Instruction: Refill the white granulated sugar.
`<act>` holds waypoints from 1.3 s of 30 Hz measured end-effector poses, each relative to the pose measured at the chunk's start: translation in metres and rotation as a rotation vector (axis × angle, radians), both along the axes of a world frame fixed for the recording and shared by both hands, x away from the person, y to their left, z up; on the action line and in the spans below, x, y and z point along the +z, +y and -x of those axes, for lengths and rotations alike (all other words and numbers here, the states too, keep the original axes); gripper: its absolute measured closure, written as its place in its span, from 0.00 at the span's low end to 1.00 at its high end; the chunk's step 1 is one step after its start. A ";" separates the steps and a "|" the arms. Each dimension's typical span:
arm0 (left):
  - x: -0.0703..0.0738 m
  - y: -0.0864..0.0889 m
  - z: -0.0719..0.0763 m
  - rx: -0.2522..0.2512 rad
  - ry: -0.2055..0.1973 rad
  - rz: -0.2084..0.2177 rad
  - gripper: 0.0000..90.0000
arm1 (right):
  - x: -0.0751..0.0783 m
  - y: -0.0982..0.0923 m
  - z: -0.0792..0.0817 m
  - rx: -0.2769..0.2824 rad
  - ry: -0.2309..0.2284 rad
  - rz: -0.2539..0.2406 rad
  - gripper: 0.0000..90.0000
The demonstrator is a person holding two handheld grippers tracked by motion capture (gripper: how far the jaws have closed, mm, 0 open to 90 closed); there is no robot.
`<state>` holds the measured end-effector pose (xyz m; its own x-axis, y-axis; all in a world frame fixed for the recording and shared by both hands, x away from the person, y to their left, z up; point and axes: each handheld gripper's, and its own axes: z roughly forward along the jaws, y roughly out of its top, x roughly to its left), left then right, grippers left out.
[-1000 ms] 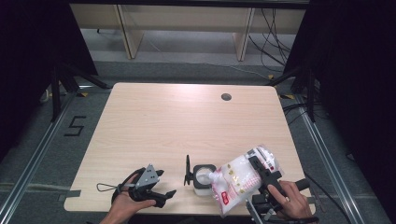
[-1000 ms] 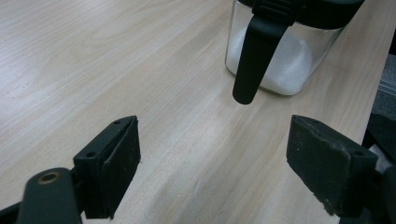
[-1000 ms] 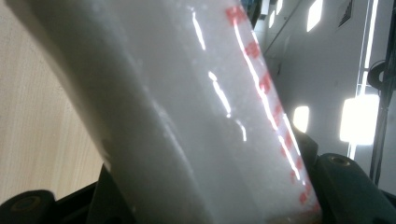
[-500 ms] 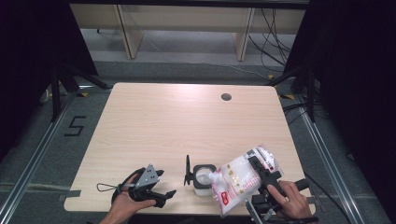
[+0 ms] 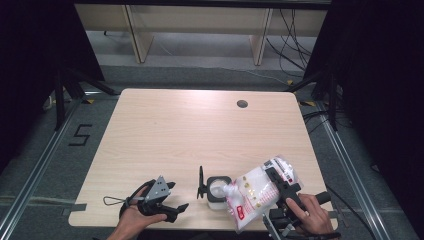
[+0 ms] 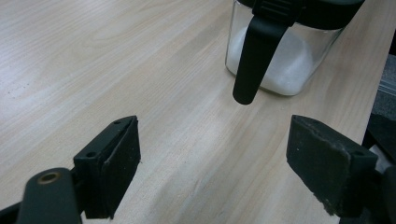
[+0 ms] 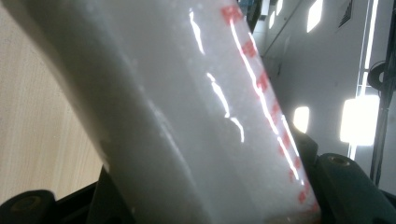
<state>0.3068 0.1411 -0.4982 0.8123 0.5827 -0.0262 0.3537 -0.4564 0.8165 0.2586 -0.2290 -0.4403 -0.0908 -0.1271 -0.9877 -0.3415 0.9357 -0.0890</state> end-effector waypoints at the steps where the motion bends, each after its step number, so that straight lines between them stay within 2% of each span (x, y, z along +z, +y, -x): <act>1: 0.000 0.001 -0.001 -0.004 -0.006 -0.023 0.19 | 0.000 0.000 0.000 -0.002 0.003 0.002 0.53; 2: -0.001 0.000 0.000 0.008 0.002 -0.006 0.19 | 0.000 0.000 0.000 -0.006 0.006 0.003 0.53; 3: 0.000 0.001 -0.001 -0.008 -0.008 -0.025 0.19 | 0.002 0.001 0.000 0.004 -0.008 0.020 0.53; 4: 0.001 0.001 0.000 -0.010 -0.001 -0.019 0.19 | 0.002 0.001 0.000 0.013 -0.017 0.022 0.53; 5: 0.000 0.001 0.000 -0.008 0.000 -0.012 0.19 | 0.001 0.000 0.000 -0.002 0.003 0.002 0.53; 6: 0.000 0.001 0.000 0.004 -0.001 -0.018 0.19 | 0.002 0.001 0.000 0.011 -0.010 0.018 0.53; 7: -0.001 0.000 0.001 0.012 0.007 -0.004 0.19 | 0.002 0.000 0.000 0.003 0.000 0.011 0.53; 8: 0.000 0.001 0.000 0.000 -0.004 -0.019 0.19 | 0.001 0.000 0.000 -0.004 0.004 0.001 0.53; 10: 0.001 0.001 0.000 -0.011 -0.001 -0.016 0.19 | 0.000 0.000 0.000 0.000 0.002 -0.004 0.53; 11: 0.000 0.001 -0.001 -0.003 -0.007 -0.014 0.19 | 0.003 0.001 -0.001 0.018 -0.017 0.025 0.53; 13: 0.000 0.001 0.000 0.001 -0.002 -0.020 0.19 | 0.003 0.001 0.000 0.012 -0.015 0.018 0.53; 14: -0.001 -0.001 0.001 0.013 0.012 0.019 0.19 | 0.001 0.000 0.000 0.001 0.000 -0.001 0.53; 15: -0.001 -0.001 0.001 0.013 0.012 0.019 0.19 | 0.003 0.000 0.000 0.019 -0.015 0.026 0.53; 16: 0.000 0.001 0.000 0.003 -0.001 -0.025 0.19 | 0.003 0.001 0.000 0.009 -0.015 0.019 0.53; 17: 0.000 0.001 0.000 0.001 -0.003 -0.020 0.19 | 0.004 0.000 0.000 0.014 -0.016 0.026 0.53; 18: 0.000 0.000 0.001 0.010 0.009 0.009 0.19 | 0.003 0.000 0.000 0.016 -0.017 0.024 0.53; 20: 0.001 0.001 -0.001 -0.014 0.000 -0.003 0.19 | 0.003 0.000 0.000 0.012 -0.011 0.012 0.53; 21: -0.001 -0.001 0.000 0.006 0.005 0.015 0.19 | 0.000 -0.001 0.001 -0.009 0.011 -0.023 0.54; 22: -0.001 -0.001 0.001 0.017 0.015 0.022 0.19 | 0.002 0.000 0.000 0.003 0.000 0.005 0.54; 25: 0.000 0.000 0.000 0.000 0.019 0.009 0.19 | 0.001 -0.001 0.000 0.000 0.005 -0.010 0.54; 26: 0.000 0.000 0.001 0.010 0.011 0.010 0.19 | 0.003 0.000 -0.001 0.018 -0.011 0.014 0.54; 28: -0.001 -0.001 0.001 0.015 0.015 0.022 0.19 | 0.000 -0.001 0.000 -0.004 0.009 -0.018 0.54; 29: 0.000 -0.001 0.001 0.008 0.023 0.021 0.19 | 0.003 0.000 0.000 0.011 -0.004 0.008 0.54; 31: 0.000 0.000 0.000 0.001 0.019 0.006 0.19 | 0.001 -0.001 0.000 0.003 0.007 -0.016 0.54; 32: 0.000 0.000 0.001 0.001 0.018 0.007 0.19 | 0.003 0.000 0.000 0.017 -0.010 0.005 0.54; 33: 0.000 0.000 0.001 0.001 0.017 0.008 0.19 | 0.001 -0.001 0.000 0.001 0.009 -0.011 0.54; 34: 0.000 0.000 0.001 0.000 0.017 0.008 0.19 | 0.003 0.000 0.000 0.012 -0.003 0.006 0.54; 35: 0.000 0.000 0.000 0.000 0.017 0.008 0.19 | 0.000 -0.001 0.001 -0.005 0.011 -0.029 0.54; 36: -0.001 -0.001 0.001 0.015 0.014 0.021 0.19 | 0.001 -0.001 0.001 -0.001 0.010 -0.015 0.54; 37: 0.000 0.001 0.000 0.009 0.006 -0.009 0.19 | 0.002 -0.001 0.000 0.004 0.006 -0.007 0.54; 38: 0.000 0.000 0.001 0.011 0.012 0.014 0.19 | 0.002 -0.001 0.000 0.002 0.006 -0.007 0.54; 39: 0.000 0.000 0.000 -0.002 0.015 0.006 0.19 | 0.004 -0.001 0.000 0.017 -0.009 0.011 0.54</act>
<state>0.3065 0.1415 -0.4978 0.8127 0.5812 -0.0417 0.3652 -0.4524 0.8136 0.2585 -0.2296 -0.4365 -0.0793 -0.1390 -0.9871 -0.3568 0.9286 -0.1021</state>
